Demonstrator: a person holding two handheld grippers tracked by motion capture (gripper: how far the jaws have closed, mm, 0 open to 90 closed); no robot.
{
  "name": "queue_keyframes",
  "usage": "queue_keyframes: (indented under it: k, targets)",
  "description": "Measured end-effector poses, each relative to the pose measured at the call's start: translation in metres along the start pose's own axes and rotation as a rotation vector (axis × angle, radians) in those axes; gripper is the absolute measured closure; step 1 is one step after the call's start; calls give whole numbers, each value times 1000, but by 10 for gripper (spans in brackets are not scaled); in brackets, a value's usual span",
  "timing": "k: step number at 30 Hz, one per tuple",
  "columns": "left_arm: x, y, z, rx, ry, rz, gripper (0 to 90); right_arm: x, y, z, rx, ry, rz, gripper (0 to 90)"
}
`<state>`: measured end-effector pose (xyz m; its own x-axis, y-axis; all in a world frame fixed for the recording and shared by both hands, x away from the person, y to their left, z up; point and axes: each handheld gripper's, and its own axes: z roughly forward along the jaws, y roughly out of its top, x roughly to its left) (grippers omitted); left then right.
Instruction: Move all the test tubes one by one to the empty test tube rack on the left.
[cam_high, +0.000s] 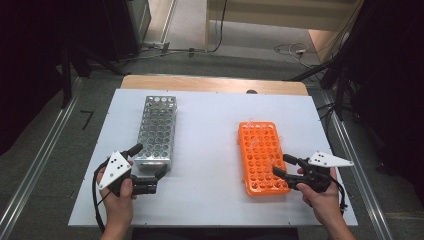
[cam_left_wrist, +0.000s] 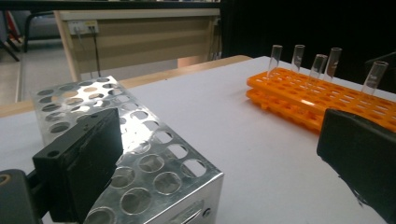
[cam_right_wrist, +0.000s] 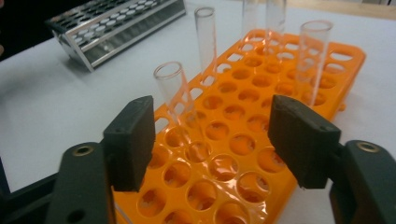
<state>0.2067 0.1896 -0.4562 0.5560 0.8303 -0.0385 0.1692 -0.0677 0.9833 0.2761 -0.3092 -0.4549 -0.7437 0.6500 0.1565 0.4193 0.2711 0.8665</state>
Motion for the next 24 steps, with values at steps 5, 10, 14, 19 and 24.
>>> queue_keyframes:
  k: [5, 10, 14, 19, 24]
  targets:
    - [-6, 0, 3, 7, -28, 3, 7, 3, -1, 11, 42, 31, -8, 490]
    - [-12, 1, 7, 9, -47, 1, 18, 3, -4, 19, 76, 25, -33, 586]
    - [-18, 2, 10, 12, -70, -1, 20, 5, -5, 24, 93, 8, -65, 630]
    - [-25, 3, 16, 29, -98, -1, 20, 6, -7, 30, 113, -10, -88, 632]
    - [-33, 3, 23, 43, -117, 3, 23, 6, -8, 31, 105, -6, -102, 704]
